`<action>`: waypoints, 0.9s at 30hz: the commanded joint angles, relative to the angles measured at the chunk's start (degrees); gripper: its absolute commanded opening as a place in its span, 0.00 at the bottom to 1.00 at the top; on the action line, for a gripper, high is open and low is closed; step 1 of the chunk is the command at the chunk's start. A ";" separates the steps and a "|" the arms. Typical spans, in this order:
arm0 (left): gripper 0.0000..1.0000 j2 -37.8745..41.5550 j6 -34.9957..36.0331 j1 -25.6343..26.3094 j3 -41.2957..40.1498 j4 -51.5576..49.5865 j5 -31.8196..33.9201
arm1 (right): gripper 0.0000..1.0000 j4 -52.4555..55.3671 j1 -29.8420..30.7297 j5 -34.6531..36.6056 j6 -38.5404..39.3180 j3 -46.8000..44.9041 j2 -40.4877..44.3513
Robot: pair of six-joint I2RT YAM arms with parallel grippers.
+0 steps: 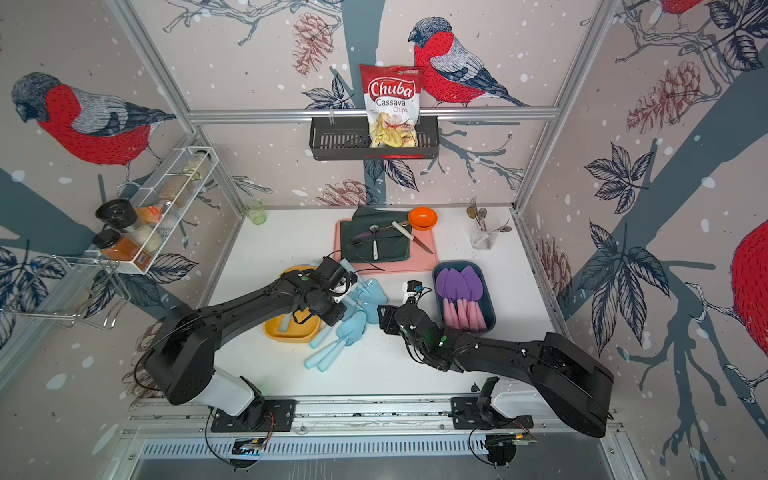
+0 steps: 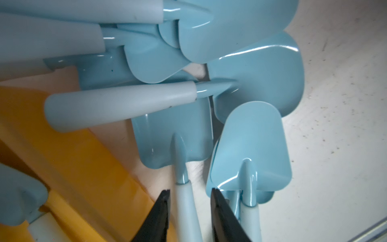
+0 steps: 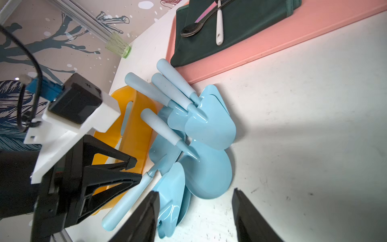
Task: Sort the small shovels by color and place them into the storage box
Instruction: Pick up the shovel from the center of the board.
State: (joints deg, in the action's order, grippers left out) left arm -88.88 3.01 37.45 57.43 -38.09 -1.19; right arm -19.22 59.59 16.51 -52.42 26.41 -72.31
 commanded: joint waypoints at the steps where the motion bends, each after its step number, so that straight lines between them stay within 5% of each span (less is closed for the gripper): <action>1: 0.37 -0.99 0.16 0.12 0.05 0.61 5.10 | 0.60 -0.36 0.12 1.04 -0.31 -0.22 0.24; 16: 0.35 -7.02 0.07 0.18 -1.91 -0.73 5.16 | 0.60 -2.34 0.00 1.07 -0.40 -1.72 0.23; 20: 0.25 -8.54 -0.50 0.18 -0.66 -1.09 5.79 | 0.60 -2.22 0.01 1.20 -0.40 -2.11 2.08; 25: 0.01 -7.56 -0.29 0.21 -0.57 -1.91 5.82 | 0.60 -1.87 -0.05 2.09 -0.70 -3.32 3.78; 27: 0.00 -6.57 0.17 0.23 0.62 -2.76 5.89 | 0.60 -1.74 -0.02 2.45 -0.79 -3.86 4.62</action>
State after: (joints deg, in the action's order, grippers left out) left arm -96.66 3.01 37.65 56.51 -39.44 4.29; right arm -20.05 59.57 17.50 -52.64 23.05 -68.55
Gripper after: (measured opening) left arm 0.194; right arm 0.598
